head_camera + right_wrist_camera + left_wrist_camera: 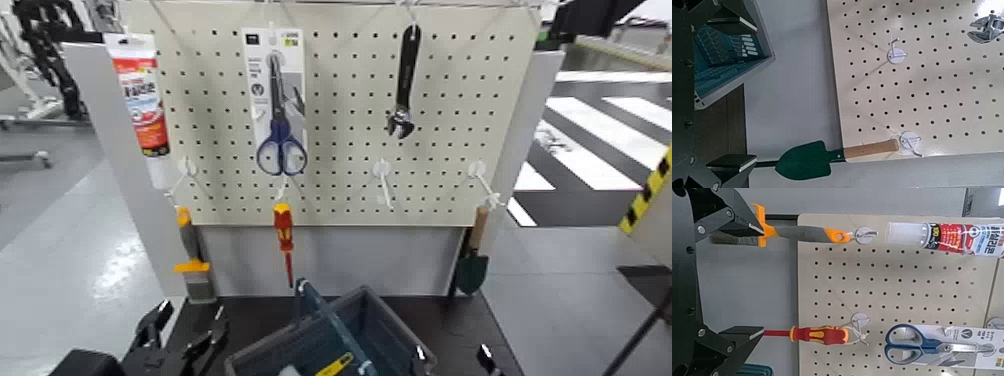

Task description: Grasp the handle of the crate.

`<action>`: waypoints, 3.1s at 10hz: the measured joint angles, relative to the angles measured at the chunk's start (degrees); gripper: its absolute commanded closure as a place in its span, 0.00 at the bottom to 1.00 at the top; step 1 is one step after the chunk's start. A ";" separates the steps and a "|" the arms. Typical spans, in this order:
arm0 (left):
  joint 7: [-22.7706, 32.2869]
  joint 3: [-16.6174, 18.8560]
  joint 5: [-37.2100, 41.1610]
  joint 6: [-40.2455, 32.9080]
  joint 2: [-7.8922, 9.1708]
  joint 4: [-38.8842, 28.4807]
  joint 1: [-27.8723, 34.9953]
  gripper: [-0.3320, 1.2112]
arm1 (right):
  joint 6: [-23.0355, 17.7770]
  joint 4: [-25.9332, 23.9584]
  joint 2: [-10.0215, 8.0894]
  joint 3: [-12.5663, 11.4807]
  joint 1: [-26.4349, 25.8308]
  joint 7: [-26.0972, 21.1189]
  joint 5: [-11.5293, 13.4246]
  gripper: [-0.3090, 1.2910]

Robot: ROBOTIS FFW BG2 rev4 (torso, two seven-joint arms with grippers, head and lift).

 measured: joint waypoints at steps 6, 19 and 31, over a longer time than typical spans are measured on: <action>0.36 -0.83 2.08 1.29 0.45 0.43 -0.97 0.37 | 0.32 0.38 -0.14 0.17 -0.37 0.18 -0.59 0.29; -6.39 -5.47 47.75 24.19 8.77 0.89 -8.72 0.31 | 2.52 -0.39 -0.58 0.32 -0.57 0.64 -0.90 0.29; -10.96 -9.54 79.15 49.26 10.58 16.54 -22.55 0.31 | 1.69 0.16 -0.19 0.51 -0.57 0.71 -1.34 0.29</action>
